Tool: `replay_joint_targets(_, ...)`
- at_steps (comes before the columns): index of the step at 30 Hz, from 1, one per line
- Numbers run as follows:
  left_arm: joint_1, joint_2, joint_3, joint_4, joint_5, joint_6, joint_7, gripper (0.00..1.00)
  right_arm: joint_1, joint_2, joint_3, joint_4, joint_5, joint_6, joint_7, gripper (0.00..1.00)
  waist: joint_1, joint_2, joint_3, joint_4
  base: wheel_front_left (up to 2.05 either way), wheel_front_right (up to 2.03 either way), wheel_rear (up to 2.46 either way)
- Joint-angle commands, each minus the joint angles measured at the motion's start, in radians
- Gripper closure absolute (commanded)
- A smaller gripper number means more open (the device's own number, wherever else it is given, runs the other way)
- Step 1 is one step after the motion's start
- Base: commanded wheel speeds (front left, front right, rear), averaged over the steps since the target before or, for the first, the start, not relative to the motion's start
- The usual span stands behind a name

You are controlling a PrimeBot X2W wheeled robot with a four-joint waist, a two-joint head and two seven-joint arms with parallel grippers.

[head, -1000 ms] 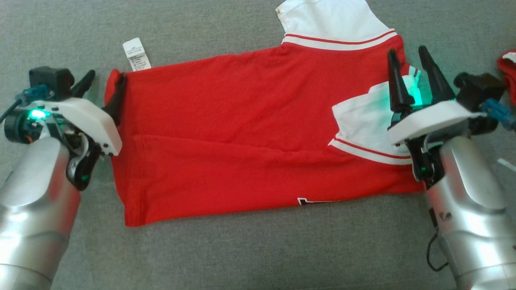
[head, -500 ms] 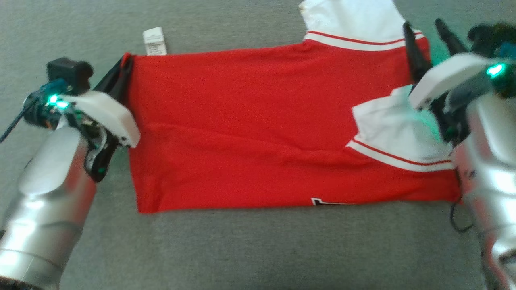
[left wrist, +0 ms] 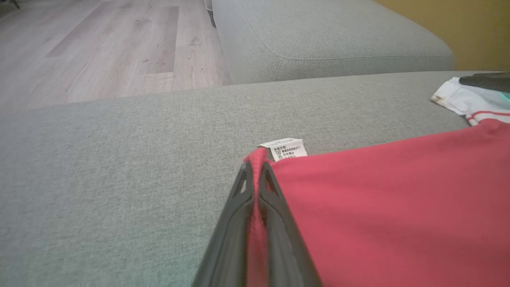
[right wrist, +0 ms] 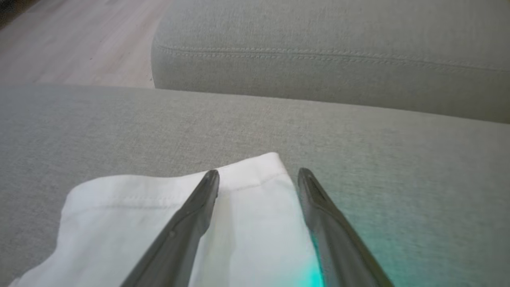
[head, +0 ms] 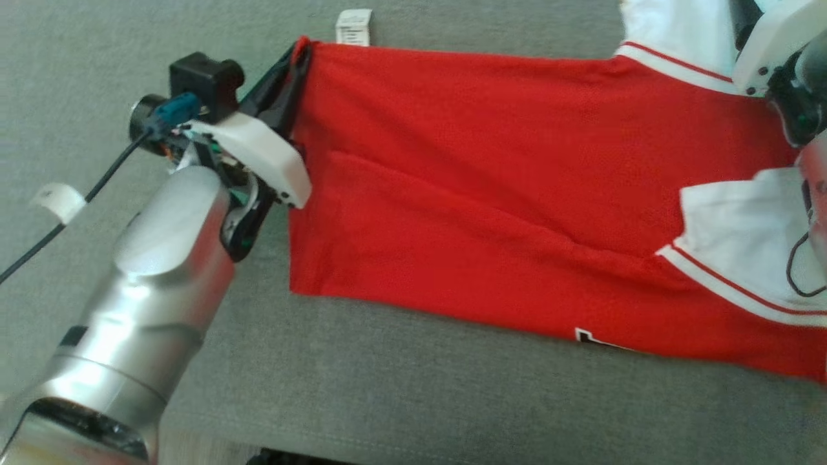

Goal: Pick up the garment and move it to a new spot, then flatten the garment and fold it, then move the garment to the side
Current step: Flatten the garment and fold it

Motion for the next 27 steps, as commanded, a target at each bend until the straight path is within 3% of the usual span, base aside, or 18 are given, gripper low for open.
replay_joint_targets(1, -0.056, 0.022, 0.008, -0.012, -0.021, 0.002, -0.019, 1.0, -0.043, -0.007, -0.002, 0.009, -0.023, -0.001, -0.003, 0.0, -0.0001, 0.0, 0.03, 0.038, 0.0, 0.0, 0.0)
replay_joint_targets(7, -0.071, 0.013, -0.041, 0.015, -0.053, 0.002, -0.05, 1.0, -0.073, -0.01, -0.018, 0.097, -0.051, -0.001, -0.009, 0.0, -0.0001, 0.0, 0.033, 0.05, 0.0, 0.0, 0.0)
replay_joint_targets(8, -0.073, 0.014, -0.047, 0.02, -0.059, 0.002, -0.055, 1.0, -0.075, -0.007, -0.018, 0.109, -0.053, -0.001, -0.009, 0.44, -0.0001, 0.0, 0.032, 0.05, 0.0, 0.0, 0.0)
replay_joint_targets(9, -0.075, 0.016, -0.052, 0.026, -0.064, 0.002, -0.059, 1.0, -0.076, -0.002, -0.018, 0.119, -0.053, -0.001, -0.01, 1.0, -0.0001, 0.0, 0.03, 0.048, 0.0, 0.0, 0.0)
replay_joint_targets(19, -0.099, 0.038, -0.018, 0.08, -0.067, 0.01, -0.174, 1.0, -0.138, 0.021, -0.108, 0.098, -0.064, -0.001, -0.302, 1.0, -0.0001, 0.0, 0.003, 0.006, 0.0, 0.0, 0.0)
replay_joint_targets(27, -0.032, 0.089, 0.06, 0.043, 0.0, 0.064, -0.197, 1.0, -0.057, 0.088, -0.059, 0.034, 0.041, -0.001, -0.415, 1.0, -0.0001, 0.0, -0.063, -0.081, 0.0, 0.0, 0.0)
